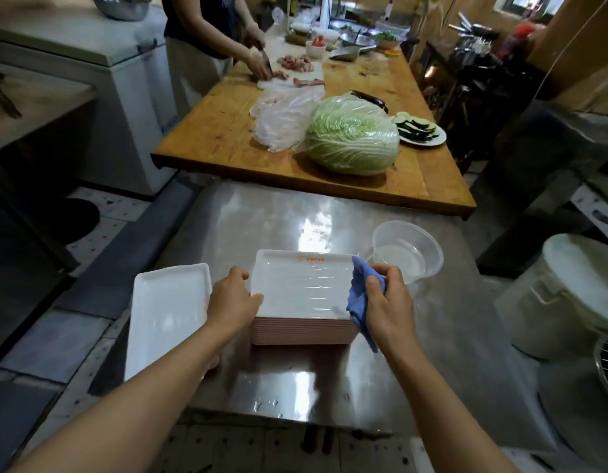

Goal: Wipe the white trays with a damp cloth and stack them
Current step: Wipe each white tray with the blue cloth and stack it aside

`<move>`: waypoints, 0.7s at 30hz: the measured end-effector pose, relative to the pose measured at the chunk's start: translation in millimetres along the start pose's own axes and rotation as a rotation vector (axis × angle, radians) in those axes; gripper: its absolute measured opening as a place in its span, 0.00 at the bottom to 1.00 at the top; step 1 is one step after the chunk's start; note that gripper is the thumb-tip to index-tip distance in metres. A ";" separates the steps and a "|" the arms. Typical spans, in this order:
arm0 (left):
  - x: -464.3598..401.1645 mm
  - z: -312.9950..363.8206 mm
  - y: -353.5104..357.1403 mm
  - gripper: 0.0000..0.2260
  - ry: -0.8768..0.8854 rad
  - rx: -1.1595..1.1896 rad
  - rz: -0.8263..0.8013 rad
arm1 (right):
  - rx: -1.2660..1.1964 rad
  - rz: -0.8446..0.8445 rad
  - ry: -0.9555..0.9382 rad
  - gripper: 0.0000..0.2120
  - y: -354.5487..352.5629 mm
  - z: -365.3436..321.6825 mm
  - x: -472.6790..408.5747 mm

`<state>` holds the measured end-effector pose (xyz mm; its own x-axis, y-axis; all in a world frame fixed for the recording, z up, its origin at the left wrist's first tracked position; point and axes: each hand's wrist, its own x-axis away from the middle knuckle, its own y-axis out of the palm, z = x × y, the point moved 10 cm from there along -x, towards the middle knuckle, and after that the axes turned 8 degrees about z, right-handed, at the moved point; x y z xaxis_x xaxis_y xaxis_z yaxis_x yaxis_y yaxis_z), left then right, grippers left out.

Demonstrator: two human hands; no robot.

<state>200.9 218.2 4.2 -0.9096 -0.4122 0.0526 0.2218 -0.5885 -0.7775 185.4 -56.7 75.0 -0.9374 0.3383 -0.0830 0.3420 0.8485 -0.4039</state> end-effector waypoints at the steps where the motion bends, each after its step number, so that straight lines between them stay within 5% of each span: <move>1: -0.2 1.1 -1.2 0.14 0.008 -0.026 0.017 | 0.001 0.001 0.005 0.05 -3.3 3.3 -6.7; 6: -0.4 6.5 -14.4 0.05 -0.011 -0.021 0.104 | -0.032 0.013 0.022 0.06 -16.7 15.3 -36.2; 12: 7.2 2.3 -1.2 0.09 -0.287 0.417 -0.058 | -0.078 0.021 0.053 0.07 -29.5 19.9 -57.8; 21: -0.7 56.1 -6.3 0.16 -0.278 0.616 -0.045 | -0.141 0.097 0.079 0.06 -67.1 24.8 -88.9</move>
<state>219.9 183.1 44.2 -0.8169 -0.4928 0.2998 0.4202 -0.8644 -0.2761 244.1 -153.8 86.9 -0.8934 0.4474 -0.0409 0.4413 0.8571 -0.2658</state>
